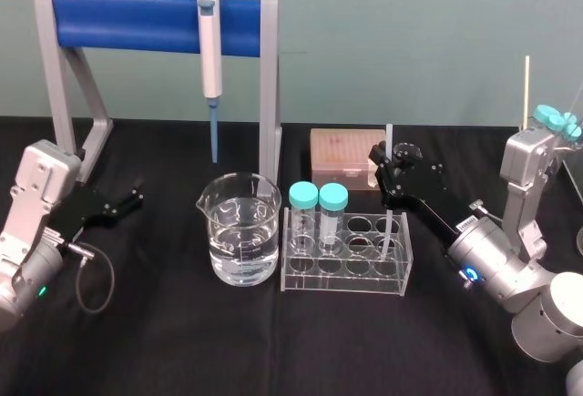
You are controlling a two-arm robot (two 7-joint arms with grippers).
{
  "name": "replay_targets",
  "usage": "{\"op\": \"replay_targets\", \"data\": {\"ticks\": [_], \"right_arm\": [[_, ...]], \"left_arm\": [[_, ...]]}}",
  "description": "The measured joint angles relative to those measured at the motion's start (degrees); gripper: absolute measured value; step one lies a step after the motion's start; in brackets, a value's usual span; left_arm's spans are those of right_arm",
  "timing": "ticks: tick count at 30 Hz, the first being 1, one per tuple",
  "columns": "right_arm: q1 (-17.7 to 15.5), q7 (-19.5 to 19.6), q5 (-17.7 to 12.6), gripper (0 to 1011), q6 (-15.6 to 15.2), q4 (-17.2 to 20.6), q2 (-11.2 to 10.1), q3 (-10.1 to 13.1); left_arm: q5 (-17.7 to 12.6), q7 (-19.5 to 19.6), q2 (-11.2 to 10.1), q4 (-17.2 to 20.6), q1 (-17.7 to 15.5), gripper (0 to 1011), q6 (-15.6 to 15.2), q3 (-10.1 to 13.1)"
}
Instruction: Pick up the stirring rod with one hand, then place it down.
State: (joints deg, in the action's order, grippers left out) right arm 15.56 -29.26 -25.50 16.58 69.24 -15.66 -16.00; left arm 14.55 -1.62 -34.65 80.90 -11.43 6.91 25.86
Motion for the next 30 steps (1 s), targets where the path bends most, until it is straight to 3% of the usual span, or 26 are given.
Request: {"op": "replay_targets", "data": {"ticks": [11, 22, 30], "right_arm": [[0.0, 0.0, 0.0, 85, 0.0, 0.0, 0.0, 0.0], [0.0, 0.0, -0.1, 400, 0.0, 0.0, -0.1, 0.0], [0.0, -0.1, -0.2, 690, 0.0, 0.0, -0.1, 0.0]], "left_arm": [[0.0, 0.0, 0.0, 0.0, 0.0, 1000, 0.0, 0.0], [0.0, 0.0, 0.0, 0.0, 0.0, 1000, 0.0, 0.0], [0.0, 0.0, 0.0, 0.0, 0.0, 1000, 0.0, 0.0]]}}
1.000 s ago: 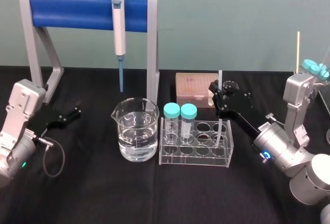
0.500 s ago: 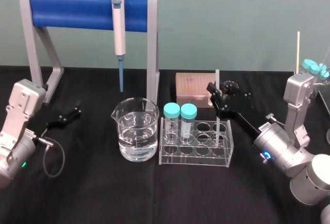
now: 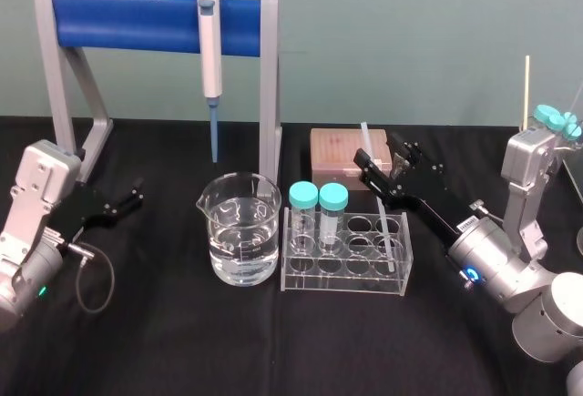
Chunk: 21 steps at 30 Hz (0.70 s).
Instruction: Pick up the stirring rod with one hand, then place it down.
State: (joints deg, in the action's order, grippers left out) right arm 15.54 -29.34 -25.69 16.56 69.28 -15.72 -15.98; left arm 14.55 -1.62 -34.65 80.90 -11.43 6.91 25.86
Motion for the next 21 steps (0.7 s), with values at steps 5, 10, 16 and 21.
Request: {"op": "replay_targets", "data": {"ticks": [5, 10, 16, 21], "right_arm": [[0.0, 0.0, 0.0, 823, 0.0, 0.0, 0.0, 0.0], [0.0, 0.0, 0.0, 958, 0.0, 0.1, 0.0, 0.0], [-0.6, 3.2, 1.4, 1000, 0.5, 2.6, 0.0, 1.6], [-1.4, 11.2, 4.9, 1000, 1.1, 5.2, 1.1, 4.7]], "left_arm": [[0.0, 0.0, 0.0, 0.0, 0.0, 1001, 0.0, 0.0], [0.0, 0.0, 0.0, 0.0, 0.0, 1001, 0.0, 0.0], [0.0, 0.0, 0.0, 0.0, 0.0, 1000, 0.0, 0.0], [0.0, 0.0, 0.0, 0.0, 0.0, 1000, 0.0, 0.0]]}}
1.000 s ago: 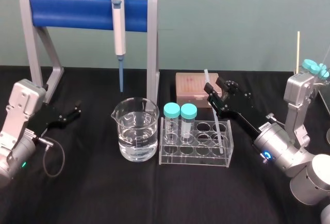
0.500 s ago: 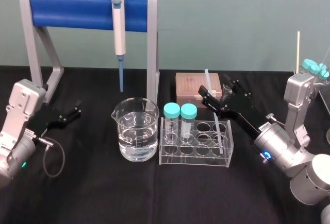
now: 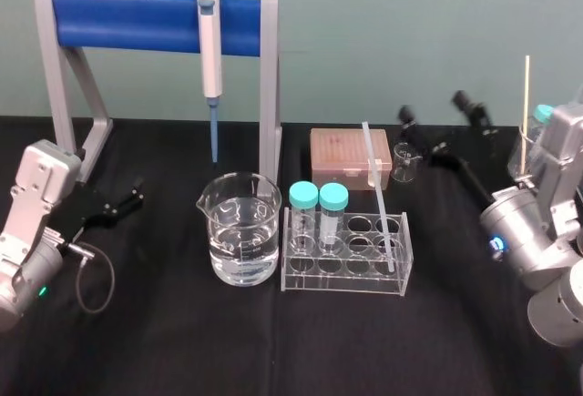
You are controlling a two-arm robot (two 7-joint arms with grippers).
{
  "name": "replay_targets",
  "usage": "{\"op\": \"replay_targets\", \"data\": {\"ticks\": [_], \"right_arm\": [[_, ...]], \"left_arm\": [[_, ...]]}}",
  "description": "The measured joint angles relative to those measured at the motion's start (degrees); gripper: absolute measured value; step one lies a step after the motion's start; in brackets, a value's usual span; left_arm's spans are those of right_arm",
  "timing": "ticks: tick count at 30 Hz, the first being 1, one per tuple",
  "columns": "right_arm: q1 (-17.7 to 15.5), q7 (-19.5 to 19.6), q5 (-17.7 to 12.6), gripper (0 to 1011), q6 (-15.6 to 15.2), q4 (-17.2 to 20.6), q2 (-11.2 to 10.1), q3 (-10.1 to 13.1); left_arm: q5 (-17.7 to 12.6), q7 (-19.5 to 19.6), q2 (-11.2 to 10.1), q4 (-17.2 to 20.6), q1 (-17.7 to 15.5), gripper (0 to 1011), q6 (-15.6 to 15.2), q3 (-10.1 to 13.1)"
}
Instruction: Pick up the stirring rod with one hand, then place it down.
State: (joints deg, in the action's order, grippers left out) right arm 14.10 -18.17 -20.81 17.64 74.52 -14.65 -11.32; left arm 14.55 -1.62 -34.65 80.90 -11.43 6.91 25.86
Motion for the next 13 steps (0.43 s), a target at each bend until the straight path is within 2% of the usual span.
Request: {"op": "replay_targets", "data": {"ticks": [1, 4, 7, 13], "right_arm": [[-0.2, 2.8, 1.4, 1000, -0.1, 0.4, 0.4, 0.9], [-0.5, 7.1, 4.3, 1000, -1.9, 0.5, 0.8, 1.9], [-0.7, 9.1, 6.2, 1000, -4.3, -0.3, 0.8, 2.2], [-0.8, 9.9, 7.8, 1000, -7.5, -1.7, 0.8, 2.5]], "left_arm": [[0.0, 0.0, 0.0, 0.0, 0.0, 1000, 0.0, 0.0], [0.0, 0.0, 0.0, 0.0, 0.0, 1000, 0.0, 0.0], [0.0, 0.0, 0.0, 0.0, 0.0, 1000, 0.0, 0.0], [0.0, 0.0, 0.0, 0.0, 0.0, 1000, 0.0, 0.0]]}}
